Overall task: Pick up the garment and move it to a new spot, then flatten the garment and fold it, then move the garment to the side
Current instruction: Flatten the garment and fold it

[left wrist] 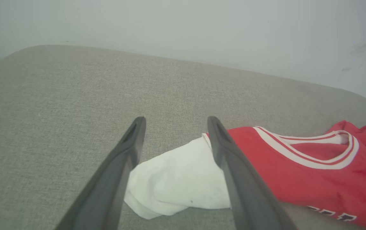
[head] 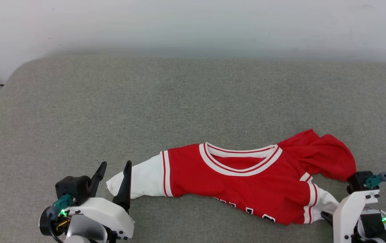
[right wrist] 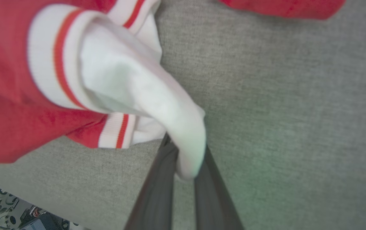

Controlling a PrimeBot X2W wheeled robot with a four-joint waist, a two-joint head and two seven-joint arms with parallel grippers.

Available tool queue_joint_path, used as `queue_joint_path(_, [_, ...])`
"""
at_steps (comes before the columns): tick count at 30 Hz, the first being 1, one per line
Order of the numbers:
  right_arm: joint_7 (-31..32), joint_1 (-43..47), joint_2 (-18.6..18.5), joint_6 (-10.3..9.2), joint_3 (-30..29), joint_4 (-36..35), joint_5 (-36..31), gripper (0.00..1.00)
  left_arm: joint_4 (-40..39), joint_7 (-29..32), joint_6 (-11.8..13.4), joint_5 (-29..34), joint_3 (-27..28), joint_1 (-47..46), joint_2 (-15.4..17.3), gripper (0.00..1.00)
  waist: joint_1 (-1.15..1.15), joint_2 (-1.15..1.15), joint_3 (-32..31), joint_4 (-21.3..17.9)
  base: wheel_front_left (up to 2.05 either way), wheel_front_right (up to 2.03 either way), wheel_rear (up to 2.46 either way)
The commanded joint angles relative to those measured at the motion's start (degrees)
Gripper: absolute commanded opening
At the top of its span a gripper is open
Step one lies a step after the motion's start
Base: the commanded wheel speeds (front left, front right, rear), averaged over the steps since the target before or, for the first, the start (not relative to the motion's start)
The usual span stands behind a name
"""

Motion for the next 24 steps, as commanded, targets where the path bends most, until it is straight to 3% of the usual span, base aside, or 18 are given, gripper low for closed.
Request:
queue_joint_path(1, [-0.36,0.38,0.43,-0.04,0.01,-0.02,-0.29,0.0,0.14,1.06,-0.41,-0.51,0.29,-0.58,0.63,1.0,0.0,0.0,-0.34,-0.2,0.0,0.0,0.0])
queue_joint_path(13, [0.42,2.55,2.38,-0.04,-4.06,-12.93,-2.66,0.0,4.65,33.15,-2.49,-13.83,2.21,-6.74,10.03,1.0,0.0,0.0,1.21,-3.09,0.0,0.0,0.0])
queue_joint_path(19, [0.4,1.98,3.81,-0.04,-3.78,-15.08,-3.16,0.0,10.69,41.49,-3.78,-17.75,1.44,-10.3,10.67,1.0,0.0,0.0,3.94,-4.9,0.0,0.0,0.0])
queue_joint_path(24, [0.16,1.19,4.25,-0.04,-4.19,-14.76,-3.1,0.0,16.64,47.76,-5.1,-19.93,-1.28,-11.54,9.05,1.0,0.0,0.0,5.32,-5.92,0.0,0.0,0.0])
